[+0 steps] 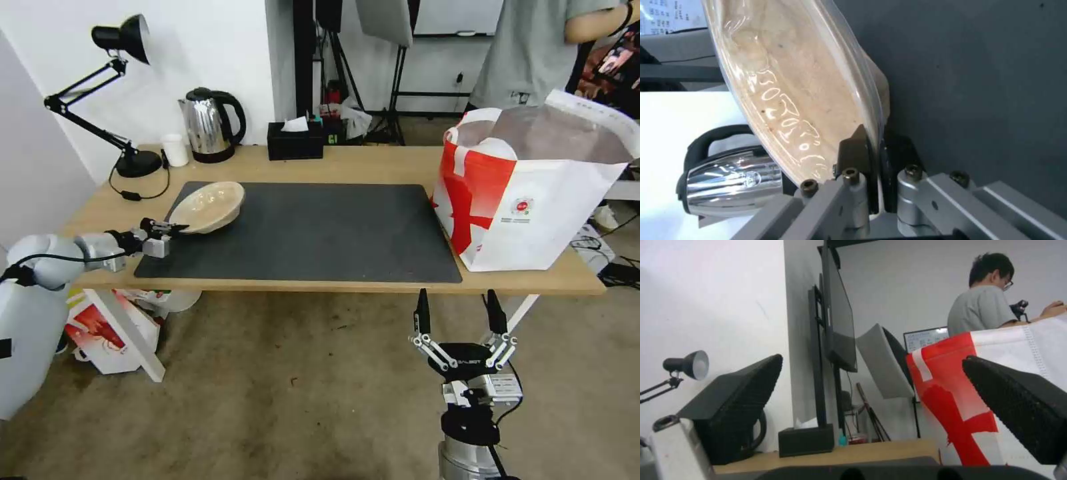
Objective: Pick up the trash from the table and place it into the takeout bag.
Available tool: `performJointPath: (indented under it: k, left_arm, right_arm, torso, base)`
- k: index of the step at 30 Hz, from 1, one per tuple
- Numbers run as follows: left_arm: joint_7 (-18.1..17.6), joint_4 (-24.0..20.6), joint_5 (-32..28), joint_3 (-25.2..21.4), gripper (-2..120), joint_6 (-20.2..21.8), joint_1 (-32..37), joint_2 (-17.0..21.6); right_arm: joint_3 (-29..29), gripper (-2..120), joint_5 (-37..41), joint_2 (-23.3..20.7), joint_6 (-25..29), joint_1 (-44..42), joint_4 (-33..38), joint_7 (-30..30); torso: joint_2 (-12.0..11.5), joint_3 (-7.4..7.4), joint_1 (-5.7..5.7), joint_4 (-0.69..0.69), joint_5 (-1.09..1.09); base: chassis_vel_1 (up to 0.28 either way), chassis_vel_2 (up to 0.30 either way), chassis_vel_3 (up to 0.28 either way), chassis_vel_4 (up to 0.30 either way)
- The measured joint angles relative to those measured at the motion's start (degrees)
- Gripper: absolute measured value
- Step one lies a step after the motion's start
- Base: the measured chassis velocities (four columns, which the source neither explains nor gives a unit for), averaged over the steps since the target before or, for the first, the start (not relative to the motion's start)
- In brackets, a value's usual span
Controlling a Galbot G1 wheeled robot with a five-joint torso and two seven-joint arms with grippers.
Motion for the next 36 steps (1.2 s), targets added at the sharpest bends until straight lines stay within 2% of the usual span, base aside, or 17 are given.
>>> performJointPath:
  k: [10, 13, 14, 18, 19, 22, 24, 27, 29, 33, 34, 36]
  left_arm:
    - [1.51, -1.66, -2.08, -0.28, 1, -0.03, -0.01, 0.14]
    - [2.56, -5.64, -6.09, -0.62, 1, 0.49, -0.13, 1.48]
    - [2.56, -5.64, -6.09, -0.62, 1, 0.49, -0.13, 1.48]
    - [3.96, -12.18, -12.65, -0.94, 1, 2.99, -1.58, 4.00]
    - [3.96, -12.18, -12.65, -0.94, 1, 2.99, -1.58, 4.00]
    - [5.08, -16.31, -17.78, -0.22, 1, 5.20, -2.57, 6.54]
    - [5.37, -16.98, -19.00, 0.04, 1, 5.63, -2.82, 7.06]
    - [6.77, -19.31, -24.06, 2.05, 1, 7.73, -4.78, 9.69]
    - [7.08, -19.61, -25.30, 2.74, 1, 8.18, -5.41, 10.36]
    - [8.16, -20.42, -32.81, 8.31, 1, 10.38, -9.98, 15.18]
    - [8.16, -20.42, -32.81, 8.31, 1, 10.38, -9.98, 15.18]
    - [9.14, -20.36, -36.90, 11.98, 1, 11.73, -13.90, 17.39]
  right_arm:
    - [0.00, 100, 0.00, 0.00, 0.00, 0.00, 0.00, 0.00]
    - [0.00, 100, 0.00, 0.00, 0.00, 0.00, 0.00, 0.00]
    - [0.00, 100, 0.00, 0.00, 0.00, 0.00, 0.00, 0.00]
    - [0.00, 100, 0.00, 0.00, 0.00, 0.00, 0.00, 0.00]
    - [0.00, 100, 0.00, 0.00, 0.00, 0.00, 0.00, 0.00]
    - [0.00, 100, 0.00, 0.00, 0.00, 0.00, 0.00, 0.00]
    - [0.00, 100, 0.00, 0.00, 0.00, 0.00, 0.00, 0.00]
    - [0.00, 100, 0.00, 0.00, 0.00, 0.00, 0.00, 0.00]
    - [0.00, 100, 0.00, 0.00, 0.00, 0.00, 0.00, 0.00]
    - [0.00, 100, 0.00, 0.00, 0.00, 0.00, 0.00, 0.00]
    - [0.00, 100, 0.00, 0.00, 0.00, 0.00, 0.00, 0.00]
    - [0.00, 100, 0.00, 0.00, 0.00, 0.00, 0.00, 0.00]
  torso:
    - [0.00, 0.00, 0.00, -0.01, -0.02]
    - [0.00, 0.00, 0.00, 0.01, -0.01]
    - [0.00, 0.00, 0.00, 0.01, -0.01]
    - [0.00, 0.00, 0.00, -0.01, 0.01]
    - [0.00, 0.00, 0.00, -0.01, 0.01]
    - [0.00, -0.01, 0.00, 0.01, 0.00]
    - [0.00, -0.01, 0.00, 0.00, 0.00]
    - [0.00, -0.01, -0.01, 0.00, 0.01]
    - [0.00, -0.01, -0.01, 0.00, 0.00]
    - [0.00, 0.00, -0.02, 0.01, 0.00]
    - [0.00, 0.00, -0.02, 0.01, 0.00]
    - [0.00, -0.01, -0.01, -0.01, 0.01]
  base:
    - [0.000, 0.000, 0.000, 0.000]
    - [0.000, 0.000, 0.000, 0.000]
    - [0.000, 0.000, 0.000, 0.000]
    - [0.000, 0.000, 0.000, 0.000]
    - [0.000, 0.000, 0.000, 0.000]
    - [0.000, 0.000, 0.000, 0.000]
    - [0.000, 0.000, 0.000, 0.000]
    - [0.000, 0.000, 0.000, 0.000]
    - [0.000, 0.000, 0.000, 0.000]
    - [0.000, 0.000, 0.000, 0.000]
    - [0.000, 0.000, 0.000, 0.000]
    - [0.000, 0.000, 0.000, 0.000]
